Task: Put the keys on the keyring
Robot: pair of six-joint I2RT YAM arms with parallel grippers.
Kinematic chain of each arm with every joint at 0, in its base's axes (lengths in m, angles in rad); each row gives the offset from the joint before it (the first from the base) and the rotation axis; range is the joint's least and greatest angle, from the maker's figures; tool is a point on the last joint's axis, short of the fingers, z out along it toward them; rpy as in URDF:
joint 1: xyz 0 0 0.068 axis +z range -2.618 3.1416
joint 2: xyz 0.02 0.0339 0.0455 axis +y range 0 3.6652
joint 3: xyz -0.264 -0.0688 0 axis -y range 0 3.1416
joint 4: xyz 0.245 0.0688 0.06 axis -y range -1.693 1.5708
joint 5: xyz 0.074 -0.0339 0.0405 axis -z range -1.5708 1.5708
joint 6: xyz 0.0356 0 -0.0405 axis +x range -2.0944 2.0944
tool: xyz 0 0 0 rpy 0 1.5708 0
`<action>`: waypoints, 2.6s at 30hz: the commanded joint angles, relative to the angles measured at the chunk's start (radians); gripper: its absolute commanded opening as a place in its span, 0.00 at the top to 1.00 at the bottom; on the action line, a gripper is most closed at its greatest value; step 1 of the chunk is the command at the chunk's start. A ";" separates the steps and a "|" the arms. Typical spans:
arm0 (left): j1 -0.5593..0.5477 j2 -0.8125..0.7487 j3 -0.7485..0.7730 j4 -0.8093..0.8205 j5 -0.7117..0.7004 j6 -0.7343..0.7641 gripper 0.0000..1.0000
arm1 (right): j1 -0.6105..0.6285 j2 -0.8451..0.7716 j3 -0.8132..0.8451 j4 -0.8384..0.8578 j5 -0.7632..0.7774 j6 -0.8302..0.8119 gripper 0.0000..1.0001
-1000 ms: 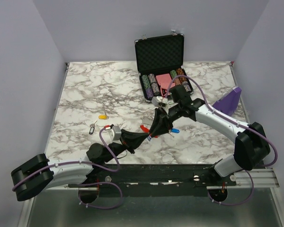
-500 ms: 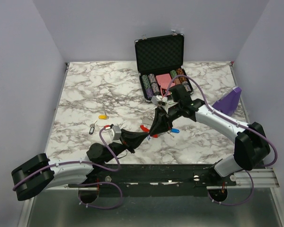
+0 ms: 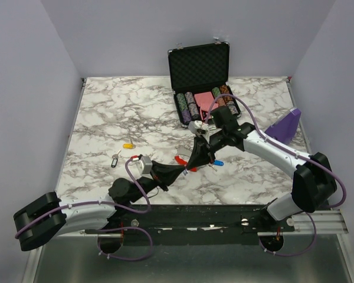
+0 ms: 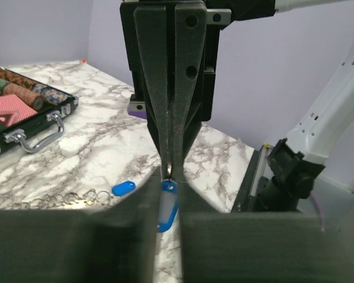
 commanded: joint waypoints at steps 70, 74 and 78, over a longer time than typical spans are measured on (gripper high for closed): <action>0.006 0.063 0.220 -0.596 0.253 0.321 1.00 | 0.147 -0.046 0.021 -0.365 0.469 -0.575 0.94; 0.006 -0.035 0.108 -0.442 0.196 0.297 1.00 | 0.135 -0.035 0.043 -0.353 0.430 -0.504 0.76; 0.006 -0.117 0.019 -0.340 0.187 0.280 1.00 | 0.107 -0.044 0.050 -0.353 0.352 -0.476 0.68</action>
